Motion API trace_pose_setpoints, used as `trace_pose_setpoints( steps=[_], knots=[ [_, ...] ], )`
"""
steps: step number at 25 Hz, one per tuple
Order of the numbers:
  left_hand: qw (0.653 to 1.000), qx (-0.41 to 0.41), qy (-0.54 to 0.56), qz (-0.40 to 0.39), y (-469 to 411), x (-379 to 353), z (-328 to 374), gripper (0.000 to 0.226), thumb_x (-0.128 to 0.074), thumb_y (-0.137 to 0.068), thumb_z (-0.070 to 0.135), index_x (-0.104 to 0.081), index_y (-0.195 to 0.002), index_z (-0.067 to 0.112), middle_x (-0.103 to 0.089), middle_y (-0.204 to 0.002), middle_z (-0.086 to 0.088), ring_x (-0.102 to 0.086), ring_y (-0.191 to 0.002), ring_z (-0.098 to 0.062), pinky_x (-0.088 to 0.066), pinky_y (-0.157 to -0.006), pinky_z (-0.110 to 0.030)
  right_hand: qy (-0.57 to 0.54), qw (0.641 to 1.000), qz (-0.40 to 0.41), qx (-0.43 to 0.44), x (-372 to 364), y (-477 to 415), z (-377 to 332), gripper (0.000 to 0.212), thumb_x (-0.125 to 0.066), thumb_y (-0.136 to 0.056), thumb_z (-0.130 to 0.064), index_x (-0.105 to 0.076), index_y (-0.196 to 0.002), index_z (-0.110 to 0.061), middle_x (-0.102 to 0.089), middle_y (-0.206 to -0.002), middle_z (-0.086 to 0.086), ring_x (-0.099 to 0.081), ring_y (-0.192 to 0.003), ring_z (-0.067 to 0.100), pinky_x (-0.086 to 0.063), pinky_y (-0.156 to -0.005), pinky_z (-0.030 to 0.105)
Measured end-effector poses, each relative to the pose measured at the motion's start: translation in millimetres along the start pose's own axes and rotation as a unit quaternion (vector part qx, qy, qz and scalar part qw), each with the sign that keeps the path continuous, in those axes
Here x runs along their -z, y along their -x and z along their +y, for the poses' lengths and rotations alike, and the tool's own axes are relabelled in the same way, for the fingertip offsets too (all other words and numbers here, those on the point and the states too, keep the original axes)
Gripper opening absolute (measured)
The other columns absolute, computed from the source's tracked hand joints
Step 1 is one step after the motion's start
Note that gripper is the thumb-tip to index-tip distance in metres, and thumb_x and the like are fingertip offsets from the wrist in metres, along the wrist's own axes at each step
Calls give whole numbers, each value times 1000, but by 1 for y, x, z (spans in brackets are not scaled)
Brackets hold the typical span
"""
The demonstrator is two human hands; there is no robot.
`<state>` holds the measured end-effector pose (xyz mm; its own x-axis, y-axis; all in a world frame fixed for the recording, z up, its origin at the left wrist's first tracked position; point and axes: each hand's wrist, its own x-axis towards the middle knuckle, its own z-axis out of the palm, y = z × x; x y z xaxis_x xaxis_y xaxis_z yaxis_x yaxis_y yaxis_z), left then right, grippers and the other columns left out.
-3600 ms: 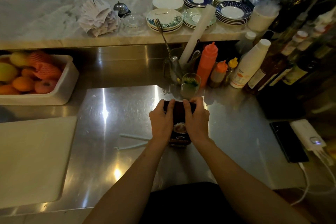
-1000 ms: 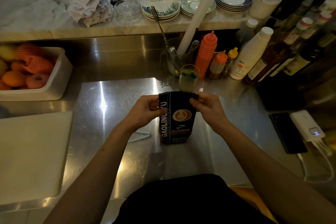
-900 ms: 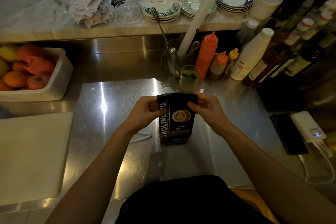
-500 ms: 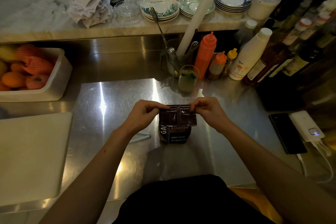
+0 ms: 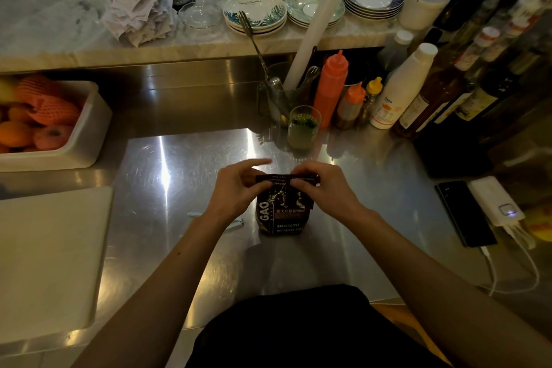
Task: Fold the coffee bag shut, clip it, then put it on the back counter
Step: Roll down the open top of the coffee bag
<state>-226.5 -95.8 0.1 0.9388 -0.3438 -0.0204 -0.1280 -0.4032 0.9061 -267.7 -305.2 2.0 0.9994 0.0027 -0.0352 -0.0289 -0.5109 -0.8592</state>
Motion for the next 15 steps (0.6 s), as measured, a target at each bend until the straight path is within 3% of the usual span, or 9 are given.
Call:
trace_pose_setpoints(
  steps=[4,10,12,15],
  knots=[
    [998,-36,-39,-21,1,-9,3,20,-75,-82,17,-75,-101,16,-76,-94,0,-71,-88,-9,-57,-83,-23,69,996,42,28,-9,-4,-3,6,-68,-83,-9,-72,-86,-14,-69,-82,-1,-63,-79,11,-53,-76,26],
    [997,-45,-67,-2,1,-14,3,13,-76,-81,23,-78,-90,14,-77,-82,1,-71,-76,-6,-53,-72,-13,91,993,-10,72,-5,-3,-7,7,-69,-86,-20,-72,-91,-16,-71,-87,1,-63,-81,11,-52,-75,21],
    [997,-45,-70,-4,-2,-14,3,16,-77,-79,28,-78,-87,15,-75,-77,4,-71,-73,-6,-54,-71,-13,114,990,-18,82,-6,-3,-5,12,-67,-87,-28,-71,-90,-17,-70,-86,1,-63,-80,11,-54,-74,25],
    [994,-63,-81,-28,-4,-15,2,13,-75,-81,25,-78,-89,15,-77,-81,2,-70,-74,-4,-55,-73,-16,132,986,-13,97,-5,-4,-2,11,-63,-88,-22,-71,-88,-15,-70,-83,3,-63,-76,15,-55,-72,35]
  ],
)
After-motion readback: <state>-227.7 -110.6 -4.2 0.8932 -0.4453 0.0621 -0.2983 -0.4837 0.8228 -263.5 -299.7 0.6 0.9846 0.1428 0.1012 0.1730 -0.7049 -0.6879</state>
